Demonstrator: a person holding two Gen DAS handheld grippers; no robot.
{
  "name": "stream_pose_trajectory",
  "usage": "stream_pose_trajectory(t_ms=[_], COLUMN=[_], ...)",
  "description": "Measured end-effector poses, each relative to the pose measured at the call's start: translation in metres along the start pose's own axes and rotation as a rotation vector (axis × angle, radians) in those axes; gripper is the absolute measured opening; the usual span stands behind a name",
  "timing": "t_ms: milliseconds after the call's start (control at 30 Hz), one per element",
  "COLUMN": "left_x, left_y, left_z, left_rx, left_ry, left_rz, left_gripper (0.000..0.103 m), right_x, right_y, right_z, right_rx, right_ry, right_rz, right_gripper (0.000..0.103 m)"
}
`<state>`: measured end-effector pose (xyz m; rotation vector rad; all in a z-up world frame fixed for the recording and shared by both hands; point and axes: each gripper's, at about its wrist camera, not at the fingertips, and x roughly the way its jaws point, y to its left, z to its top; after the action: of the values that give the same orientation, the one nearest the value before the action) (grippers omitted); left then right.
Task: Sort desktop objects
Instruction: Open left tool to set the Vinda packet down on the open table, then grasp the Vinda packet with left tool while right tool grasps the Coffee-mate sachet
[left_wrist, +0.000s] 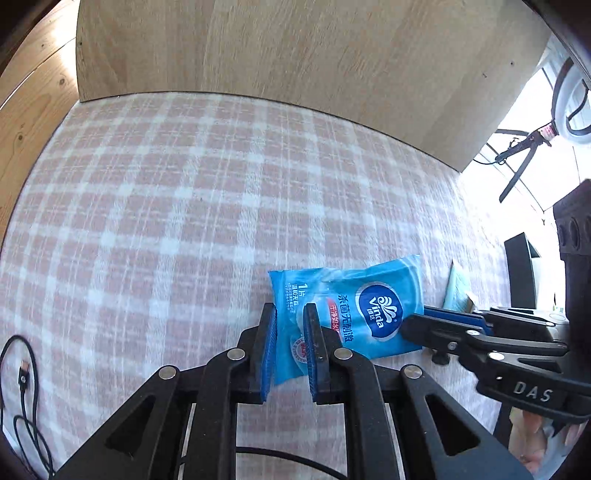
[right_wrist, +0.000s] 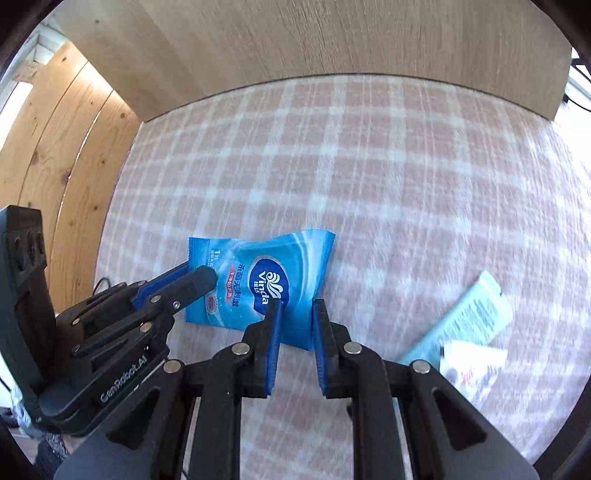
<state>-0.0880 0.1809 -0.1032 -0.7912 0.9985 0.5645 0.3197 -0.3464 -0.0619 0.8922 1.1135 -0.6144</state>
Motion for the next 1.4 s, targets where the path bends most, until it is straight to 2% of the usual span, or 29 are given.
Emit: stream_pose_trajectory(t_ms=[33,67,133,167,200,233,267,300,367,400,433,467,600,700,767,933,1000,1033,1067,1200,1333,1400], left_x=[-0.006,-0.011,-0.02,-0.021,-0.024,-0.027,-0.016,-0.007,-0.019,-0.037,-0.07,-0.078,-0.072,-0.064,-0.057,-0.039,-0.03,-0.027,-0.026,-0.018,-0.01,-0.009], left_y=[-0.002,-0.02,-0.031,-0.048,-0.056,-0.058,-0.075,-0.089,-0.086,-0.077,-0.058,-0.055,-0.058,-0.059,-0.061,-0.06,-0.061,-0.061,-0.061,-0.064,-0.067,-0.068], left_z=[-0.004,-0.004,-0.003,0.002,0.001,0.001,0.005,0.005,0.004,0.0,-0.006,-0.009,-0.014,-0.012,-0.009,0.0,0.002,0.002,0.004,0.017,0.029,0.031], left_rx=[0.016,0.044,0.117,0.15,0.184,0.219,0.256,0.301,0.403,0.451,0.496,0.537,0.658,0.704,0.726,0.768,0.806,0.822,0.83,0.832,0.777,0.763], left_ry=[-0.011,-0.025,-0.056,-0.074,-0.087,-0.091,-0.088,-0.083,-0.062,-0.049,-0.036,-0.024,0.027,0.067,0.088,0.148,0.161,0.164,0.159,0.164,0.186,0.176], left_rz=[0.006,0.018,0.05,0.064,0.064,0.062,0.064,0.065,0.072,0.084,0.093,0.1,0.104,0.085,0.069,0.061,0.094,0.102,0.101,0.085,0.04,0.035], left_gripper=[0.013,0.018,0.032,0.043,0.053,0.058,0.066,0.068,0.072,0.074,0.074,0.074,0.074,0.074,0.074,0.074,0.074,0.078,0.082,0.086,0.085,0.08], right_x=[-0.012,-0.025,-0.052,-0.064,-0.076,-0.084,-0.09,-0.096,-0.102,-0.102,-0.099,-0.094,-0.076,-0.068,-0.061,-0.047,-0.044,-0.044,-0.045,-0.051,-0.053,-0.054], right_y=[-0.003,-0.007,-0.023,-0.032,-0.042,-0.051,-0.059,-0.068,-0.082,-0.085,-0.086,-0.087,-0.089,-0.089,-0.087,-0.08,-0.082,-0.084,-0.087,-0.105,-0.117,-0.119], right_z=[-0.01,-0.019,-0.034,-0.04,-0.045,-0.047,-0.05,-0.052,-0.056,-0.058,-0.059,-0.058,-0.051,-0.039,-0.032,-0.023,-0.022,-0.021,-0.02,-0.019,-0.018,-0.018], right_rx=[-0.014,-0.023,-0.015,-0.002,0.01,0.021,0.032,0.048,0.067,0.064,0.06,0.063,0.135,0.172,0.18,0.143,0.136,0.131,0.13,0.157,0.172,0.165], right_ry=[-0.015,-0.036,-0.083,-0.103,-0.12,-0.134,-0.14,-0.133,-0.124,-0.119,-0.112,-0.101,-0.067,-0.051,-0.031,0.019,0.034,0.036,0.039,0.046,0.062,0.059], right_rz=[-0.001,-0.012,-0.049,-0.075,-0.107,-0.135,-0.15,-0.156,-0.149,-0.148,-0.15,-0.145,-0.107,-0.095,-0.095,-0.156,-0.164,-0.175,-0.182,-0.175,-0.161,-0.163], right_gripper=[0.017,0.018,0.021,0.024,0.028,0.03,0.034,0.037,0.037,0.038,0.038,0.041,0.046,0.054,0.054,0.055,0.055,0.055,0.055,0.053,0.051,0.05])
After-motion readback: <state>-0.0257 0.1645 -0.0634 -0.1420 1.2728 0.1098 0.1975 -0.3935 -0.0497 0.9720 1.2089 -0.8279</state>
